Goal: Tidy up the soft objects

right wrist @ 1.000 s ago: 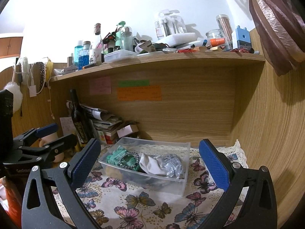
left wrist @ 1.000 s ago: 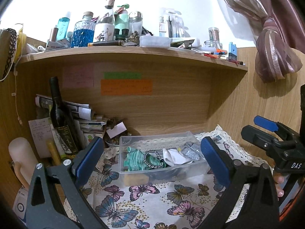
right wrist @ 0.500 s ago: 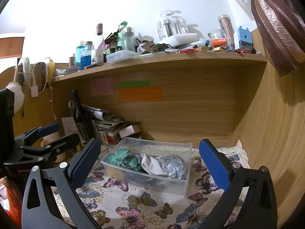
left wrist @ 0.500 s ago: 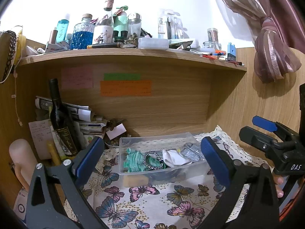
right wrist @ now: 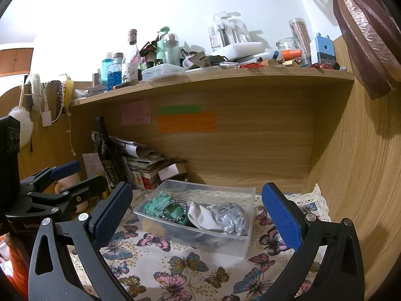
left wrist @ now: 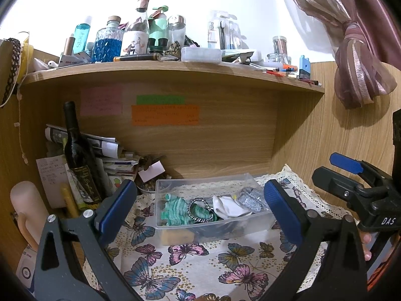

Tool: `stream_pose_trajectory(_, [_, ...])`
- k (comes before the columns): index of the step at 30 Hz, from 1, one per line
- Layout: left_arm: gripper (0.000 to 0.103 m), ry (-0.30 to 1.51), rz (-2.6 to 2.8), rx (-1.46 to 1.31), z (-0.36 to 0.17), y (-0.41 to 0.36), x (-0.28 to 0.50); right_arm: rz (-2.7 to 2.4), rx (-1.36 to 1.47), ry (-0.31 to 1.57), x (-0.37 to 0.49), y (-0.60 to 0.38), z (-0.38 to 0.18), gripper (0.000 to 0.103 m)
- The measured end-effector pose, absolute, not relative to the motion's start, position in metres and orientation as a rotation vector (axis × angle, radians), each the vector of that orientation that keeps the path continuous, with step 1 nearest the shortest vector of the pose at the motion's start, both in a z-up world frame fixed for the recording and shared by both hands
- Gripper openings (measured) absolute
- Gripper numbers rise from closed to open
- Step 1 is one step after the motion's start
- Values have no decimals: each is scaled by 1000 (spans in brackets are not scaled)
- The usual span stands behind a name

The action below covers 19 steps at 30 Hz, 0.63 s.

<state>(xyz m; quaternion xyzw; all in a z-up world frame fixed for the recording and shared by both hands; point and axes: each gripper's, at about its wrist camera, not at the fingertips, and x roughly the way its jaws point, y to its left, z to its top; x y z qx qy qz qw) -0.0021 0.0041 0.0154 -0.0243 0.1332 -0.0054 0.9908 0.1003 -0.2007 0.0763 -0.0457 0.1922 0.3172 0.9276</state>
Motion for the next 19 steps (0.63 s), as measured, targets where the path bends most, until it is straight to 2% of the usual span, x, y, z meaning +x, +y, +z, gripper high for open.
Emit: stream_pose_trajectory(19, [103,290,-30,-70,12,3,3,649,-71,416,109,-206,70,103])
